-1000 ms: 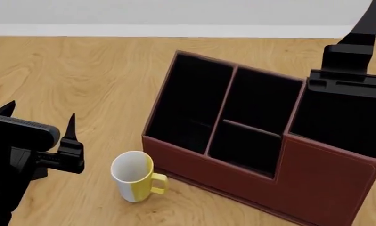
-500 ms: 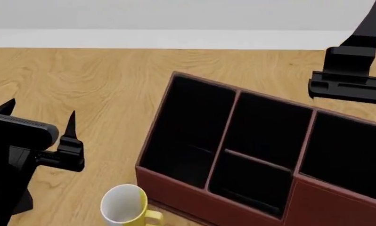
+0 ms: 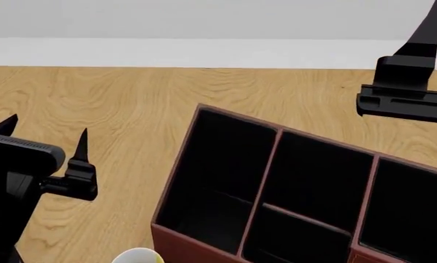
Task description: Pick up the book and place it in the back compartment of the caddy.
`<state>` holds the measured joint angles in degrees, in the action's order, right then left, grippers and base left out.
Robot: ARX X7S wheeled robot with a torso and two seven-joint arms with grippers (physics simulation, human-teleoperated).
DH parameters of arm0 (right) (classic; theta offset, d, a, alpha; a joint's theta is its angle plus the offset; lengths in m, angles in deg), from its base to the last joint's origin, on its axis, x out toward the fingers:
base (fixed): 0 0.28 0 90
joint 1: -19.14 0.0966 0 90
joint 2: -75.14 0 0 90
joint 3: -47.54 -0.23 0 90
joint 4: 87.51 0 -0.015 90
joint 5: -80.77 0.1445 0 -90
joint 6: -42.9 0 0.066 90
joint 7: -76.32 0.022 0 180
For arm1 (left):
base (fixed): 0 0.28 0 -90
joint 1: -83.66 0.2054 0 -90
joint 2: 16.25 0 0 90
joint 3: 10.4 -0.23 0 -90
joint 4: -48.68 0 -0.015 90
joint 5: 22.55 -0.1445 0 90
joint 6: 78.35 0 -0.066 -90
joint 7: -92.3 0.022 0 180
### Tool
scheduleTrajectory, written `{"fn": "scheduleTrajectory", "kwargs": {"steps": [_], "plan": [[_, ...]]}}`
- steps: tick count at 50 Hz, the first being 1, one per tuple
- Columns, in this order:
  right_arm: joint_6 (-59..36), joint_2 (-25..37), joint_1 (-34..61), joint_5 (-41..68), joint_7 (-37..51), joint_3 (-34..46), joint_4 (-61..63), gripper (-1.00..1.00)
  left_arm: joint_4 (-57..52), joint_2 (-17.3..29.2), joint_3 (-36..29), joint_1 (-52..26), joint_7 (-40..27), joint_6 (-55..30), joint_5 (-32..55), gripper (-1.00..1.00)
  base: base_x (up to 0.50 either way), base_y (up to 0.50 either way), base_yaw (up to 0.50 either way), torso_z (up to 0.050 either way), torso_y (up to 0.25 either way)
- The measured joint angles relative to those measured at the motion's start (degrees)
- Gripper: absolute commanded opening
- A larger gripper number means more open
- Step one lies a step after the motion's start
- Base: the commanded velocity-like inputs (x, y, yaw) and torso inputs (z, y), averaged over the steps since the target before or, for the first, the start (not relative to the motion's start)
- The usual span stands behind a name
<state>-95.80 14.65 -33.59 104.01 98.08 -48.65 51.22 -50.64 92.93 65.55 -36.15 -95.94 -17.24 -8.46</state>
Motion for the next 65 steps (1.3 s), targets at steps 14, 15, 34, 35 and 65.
{"fn": "scheduleTrajectory", "kwargs": {"steps": [14,15,34,35,65], "plan": [[0.27,0.04,-0.04,0.16,0.28,-0.16,0.27,1.00,0.10,-0.06,0.10,0.02,-0.31,-0.83,0.69,1.00,0.00,0.00,0.00,0.000,-0.090],[0.28,0.05,-0.04,0.17,0.31,-0.16,0.28,1.00,0.13,-0.06,0.09,0.01,-0.33,-0.88,0.73,1.00,0.00,0.00,0.00,0.000,-0.178],[0.08,0.23,0.26,0.55,0.74,-0.15,0.46,1.00,0.45,0.06,-0.17,-0.38,-0.50,-1.29,1.18,1.00,0.00,0.00,0.00,0.000,-0.178],[0.09,0.23,0.27,0.57,0.76,-0.14,0.45,1.00,0.47,0.07,-0.19,-0.39,-0.50,-1.28,1.19,1.00,0.00,0.00,0.00,0.000,-0.178],[0.58,0.44,-0.20,1.20,1.11,-0.62,0.40,1.00,-0.53,0.71,-0.90,-0.74,-0.79,-2.55,1.62,1.00,0.00,0.00,0.00,0.000,-0.073]]}}
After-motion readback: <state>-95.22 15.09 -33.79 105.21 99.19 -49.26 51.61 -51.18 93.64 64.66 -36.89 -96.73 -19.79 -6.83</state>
